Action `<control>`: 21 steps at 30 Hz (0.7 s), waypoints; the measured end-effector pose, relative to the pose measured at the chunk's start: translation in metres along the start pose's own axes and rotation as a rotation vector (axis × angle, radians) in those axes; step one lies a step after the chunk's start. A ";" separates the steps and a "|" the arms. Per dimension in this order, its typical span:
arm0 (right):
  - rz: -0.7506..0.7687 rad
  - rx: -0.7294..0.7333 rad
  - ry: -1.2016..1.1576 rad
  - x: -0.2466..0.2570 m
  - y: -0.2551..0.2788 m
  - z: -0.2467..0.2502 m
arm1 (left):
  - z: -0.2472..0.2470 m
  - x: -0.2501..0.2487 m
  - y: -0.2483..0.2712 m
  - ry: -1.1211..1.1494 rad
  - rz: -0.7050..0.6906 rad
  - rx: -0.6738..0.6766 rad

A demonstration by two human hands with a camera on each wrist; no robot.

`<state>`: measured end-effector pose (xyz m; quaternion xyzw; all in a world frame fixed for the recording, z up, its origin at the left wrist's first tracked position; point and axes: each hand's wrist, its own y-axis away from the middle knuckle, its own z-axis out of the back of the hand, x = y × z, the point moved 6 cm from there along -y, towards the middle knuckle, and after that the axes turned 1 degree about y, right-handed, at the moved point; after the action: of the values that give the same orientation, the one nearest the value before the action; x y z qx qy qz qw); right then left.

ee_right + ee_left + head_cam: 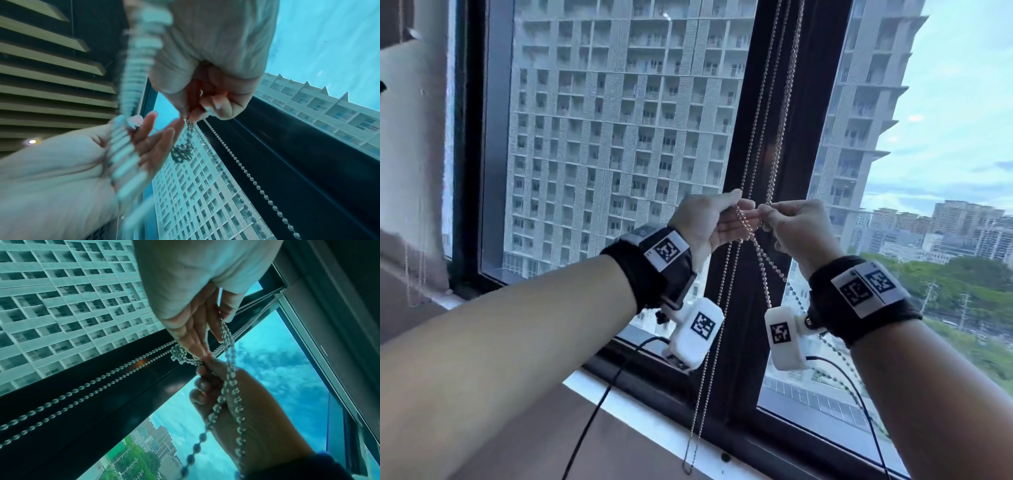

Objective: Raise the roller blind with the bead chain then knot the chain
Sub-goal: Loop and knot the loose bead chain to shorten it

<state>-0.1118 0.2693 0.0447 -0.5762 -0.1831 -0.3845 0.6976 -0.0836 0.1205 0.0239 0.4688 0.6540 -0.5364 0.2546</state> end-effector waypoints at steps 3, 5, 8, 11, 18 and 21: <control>-0.036 -0.006 -0.050 -0.003 0.000 0.003 | -0.011 -0.013 -0.008 -0.093 -0.089 -0.059; -0.060 0.034 -0.087 -0.002 0.004 0.000 | -0.020 -0.018 -0.011 -0.184 -0.111 -0.003; -0.120 0.111 -0.220 0.002 0.009 -0.007 | -0.028 -0.017 -0.016 -0.327 -0.114 0.052; -0.229 0.204 -0.399 0.003 0.015 -0.015 | -0.025 -0.018 -0.019 -0.402 -0.124 -0.005; -0.229 0.270 -0.426 0.004 0.023 -0.025 | -0.013 -0.020 -0.025 -0.447 -0.100 -0.062; -0.109 0.110 -0.160 0.005 0.019 -0.016 | -0.009 -0.023 -0.026 -0.466 -0.087 -0.060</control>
<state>-0.0971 0.2530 0.0315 -0.5552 -0.2901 -0.3639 0.6893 -0.0947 0.1214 0.0579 0.2958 0.6130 -0.6208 0.3891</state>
